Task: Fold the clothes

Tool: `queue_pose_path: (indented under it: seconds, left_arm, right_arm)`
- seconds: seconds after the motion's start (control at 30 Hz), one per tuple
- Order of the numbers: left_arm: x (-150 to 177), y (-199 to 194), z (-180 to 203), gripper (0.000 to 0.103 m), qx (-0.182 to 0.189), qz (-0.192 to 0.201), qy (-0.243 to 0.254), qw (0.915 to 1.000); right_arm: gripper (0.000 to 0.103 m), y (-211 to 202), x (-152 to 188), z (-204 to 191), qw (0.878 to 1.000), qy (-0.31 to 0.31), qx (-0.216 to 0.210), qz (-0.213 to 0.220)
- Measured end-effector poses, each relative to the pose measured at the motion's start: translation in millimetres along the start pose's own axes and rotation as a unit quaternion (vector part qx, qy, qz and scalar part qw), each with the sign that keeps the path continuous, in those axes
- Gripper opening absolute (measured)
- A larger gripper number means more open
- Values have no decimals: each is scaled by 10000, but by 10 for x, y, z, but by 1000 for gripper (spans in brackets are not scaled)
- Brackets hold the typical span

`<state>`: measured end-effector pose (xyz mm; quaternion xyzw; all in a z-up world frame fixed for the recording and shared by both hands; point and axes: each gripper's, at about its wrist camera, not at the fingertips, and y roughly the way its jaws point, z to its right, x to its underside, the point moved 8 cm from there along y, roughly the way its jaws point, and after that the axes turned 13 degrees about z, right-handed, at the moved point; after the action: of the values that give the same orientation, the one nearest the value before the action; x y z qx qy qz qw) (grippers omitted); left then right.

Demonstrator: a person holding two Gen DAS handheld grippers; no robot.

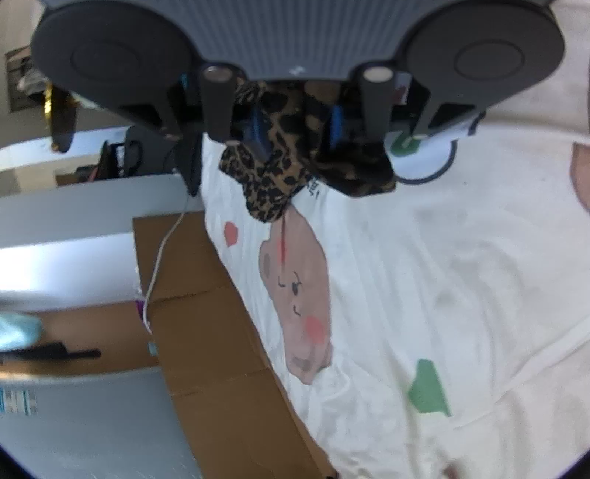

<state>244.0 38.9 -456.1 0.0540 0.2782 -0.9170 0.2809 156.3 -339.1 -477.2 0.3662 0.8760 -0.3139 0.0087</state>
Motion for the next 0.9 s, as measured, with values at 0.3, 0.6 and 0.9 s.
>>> queue_pose_path:
  seconds: [0.3, 0.6, 0.9]
  left_arm:
    - [-243, -46, 191, 35, -68, 612, 310, 9976]
    - [-283, -86, -10, 35, -1152, 727, 1144, 9841]
    - [-260, -39, -187, 35, -1725, 583, 1809, 9665]
  right_arm:
    - [52, -132, -168, -11, 9983, -345, 152, 440]
    - [50, -191, -251, 74, 9874, -1106, 796, 798]
    - [10, 12, -119, -18, 9709, -2086, 1052, 528]
